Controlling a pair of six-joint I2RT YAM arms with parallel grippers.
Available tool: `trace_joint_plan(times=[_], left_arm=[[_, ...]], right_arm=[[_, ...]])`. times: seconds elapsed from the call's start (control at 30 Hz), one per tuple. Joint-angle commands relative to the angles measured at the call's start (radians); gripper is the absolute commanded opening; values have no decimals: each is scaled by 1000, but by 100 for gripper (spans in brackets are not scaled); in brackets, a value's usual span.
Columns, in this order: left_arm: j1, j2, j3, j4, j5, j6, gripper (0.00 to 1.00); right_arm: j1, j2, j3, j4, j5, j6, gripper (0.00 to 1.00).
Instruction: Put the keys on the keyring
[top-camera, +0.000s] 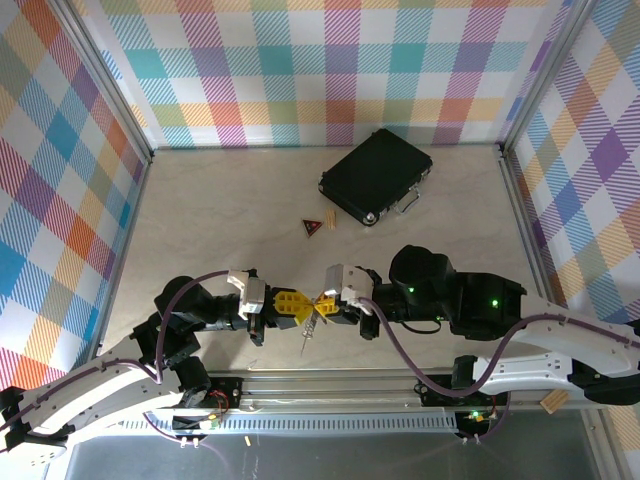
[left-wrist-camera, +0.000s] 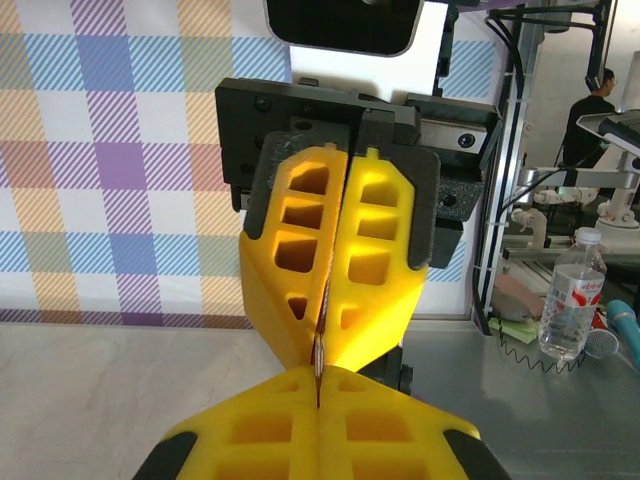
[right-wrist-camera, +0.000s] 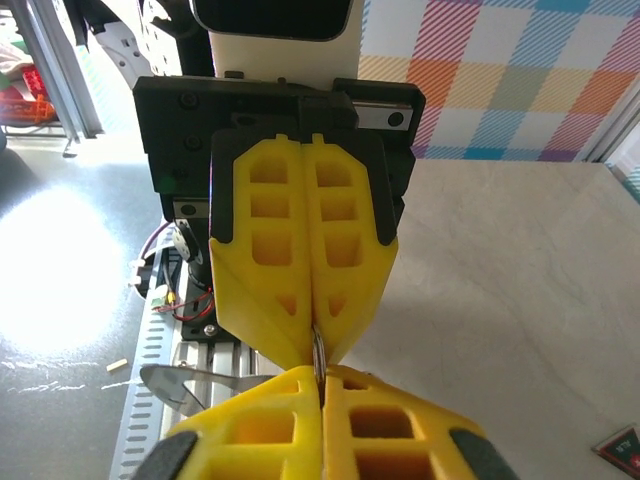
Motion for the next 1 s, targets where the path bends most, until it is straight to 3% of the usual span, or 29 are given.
trace_joint_plan(times=[0.0, 0.33, 0.47, 0.63, 0.8, 0.97], left_arm=[[-8, -14, -2, 35, 8, 8, 0], [-8, 4, 101, -303, -120, 185, 10], [-8, 20, 116, -323, -142, 201, 9], [-8, 24, 117, -318, -155, 198, 0], [-7, 7, 110, -281, -134, 172, 0], [-8, -20, 92, -190, -68, 126, 0]], right_arm=[[4, 9, 26, -26, 13, -13, 0], [4, 158, 208, -277, 49, -88, 0], [4, 227, 266, -342, 44, -108, 0], [3, 265, 310, -386, 23, -118, 0], [4, 249, 295, -362, 8, -102, 0], [4, 168, 220, -247, -8, -57, 28]])
